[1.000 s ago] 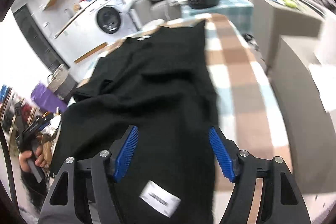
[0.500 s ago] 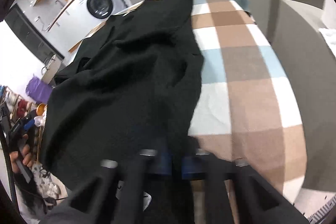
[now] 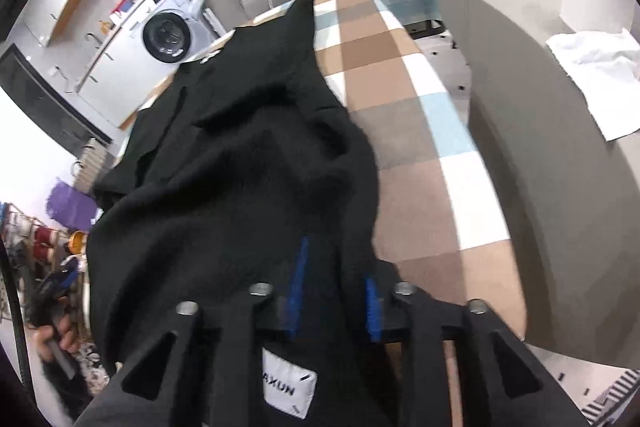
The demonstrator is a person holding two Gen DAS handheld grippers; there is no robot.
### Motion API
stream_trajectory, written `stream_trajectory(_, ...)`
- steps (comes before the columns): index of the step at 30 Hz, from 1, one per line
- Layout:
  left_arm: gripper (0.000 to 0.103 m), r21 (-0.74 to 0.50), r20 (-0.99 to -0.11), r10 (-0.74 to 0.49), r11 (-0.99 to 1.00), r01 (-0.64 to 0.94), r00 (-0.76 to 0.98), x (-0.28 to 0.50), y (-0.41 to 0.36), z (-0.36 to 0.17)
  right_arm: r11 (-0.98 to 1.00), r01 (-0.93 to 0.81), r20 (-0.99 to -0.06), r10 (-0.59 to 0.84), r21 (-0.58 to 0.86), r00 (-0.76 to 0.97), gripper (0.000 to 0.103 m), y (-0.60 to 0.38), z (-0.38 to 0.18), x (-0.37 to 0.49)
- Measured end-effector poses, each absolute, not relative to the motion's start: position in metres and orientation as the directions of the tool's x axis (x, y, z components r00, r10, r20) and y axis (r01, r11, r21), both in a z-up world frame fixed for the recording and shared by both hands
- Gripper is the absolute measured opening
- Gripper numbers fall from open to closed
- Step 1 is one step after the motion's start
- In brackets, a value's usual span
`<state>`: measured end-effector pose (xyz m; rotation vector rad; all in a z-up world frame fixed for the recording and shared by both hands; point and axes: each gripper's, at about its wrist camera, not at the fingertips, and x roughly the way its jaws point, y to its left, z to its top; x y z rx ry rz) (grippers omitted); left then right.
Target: Fold small clothes
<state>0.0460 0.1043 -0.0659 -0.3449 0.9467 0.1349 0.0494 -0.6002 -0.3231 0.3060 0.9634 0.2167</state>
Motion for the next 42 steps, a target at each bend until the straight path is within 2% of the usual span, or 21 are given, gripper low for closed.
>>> stream_trajectory(1, 0.101, -0.229, -0.815, -0.042, 0.940, -0.254, 0.578, 0.047, 0.102, -0.068, 0.935, -0.053, -0.771, 0.319, 0.349, 0.551, 0.036, -0.598, -0.322, 0.048)
stream_trajectory(6, 0.082, -0.211, -0.825, -0.047, 0.950, -0.230, 0.563, 0.054, 0.097, -0.076, 0.938, -0.069, -0.766, 0.319, 0.340, 0.558, 0.036, -0.593, -0.319, 0.046)
stream_trajectory(12, 0.082, -0.190, -0.849, -0.038, 0.953, -0.238, 0.527, 0.053, 0.099, -0.085, 0.937, -0.062, -0.767, 0.318, 0.343, 0.557, 0.039, -0.593, -0.320, 0.046)
stream_trajectory(18, 0.082, -0.226, -0.848, -0.077, 0.947, -0.226, 0.524, 0.036, 0.100, -0.086, 0.934, -0.080, -0.762, 0.331, 0.348, 0.557, 0.041, -0.594, -0.319, 0.029)
stream_trajectory(25, 0.082, -0.178, -0.831, -0.021, 0.957, -0.230, 0.555, 0.003, 0.091, -0.078, 0.912, -0.112, -0.724, 0.384, 0.395, 0.573, 0.041, -0.604, -0.328, -0.003)
stream_trajectory(38, 0.081, -0.232, -0.855, -0.086, 0.945, -0.230, 0.512, -0.026, 0.083, -0.091, 0.909, -0.116, -0.731, 0.394, 0.401, 0.557, 0.041, -0.609, -0.339, -0.018)
stream_trajectory(40, 0.076, -0.235, -0.852, -0.089, 0.946, -0.225, 0.516, -0.028, 0.081, -0.091, 0.908, -0.119, -0.729, 0.395, 0.401, 0.560, 0.042, -0.609, -0.339, -0.019)
stream_trajectory(41, 0.071, -0.229, -0.850, -0.086, 0.949, -0.218, 0.519, -0.029, 0.079, -0.091, 0.907, -0.121, -0.726, 0.397, 0.402, 0.561, 0.042, -0.609, -0.339, -0.019)
stream_trajectory(42, 0.061, -0.221, -0.850, -0.082, 0.952, -0.211, 0.521, -0.030, 0.076, -0.091, 0.907, -0.122, -0.726, 0.398, 0.402, 0.561, 0.042, -0.609, -0.339, -0.019)
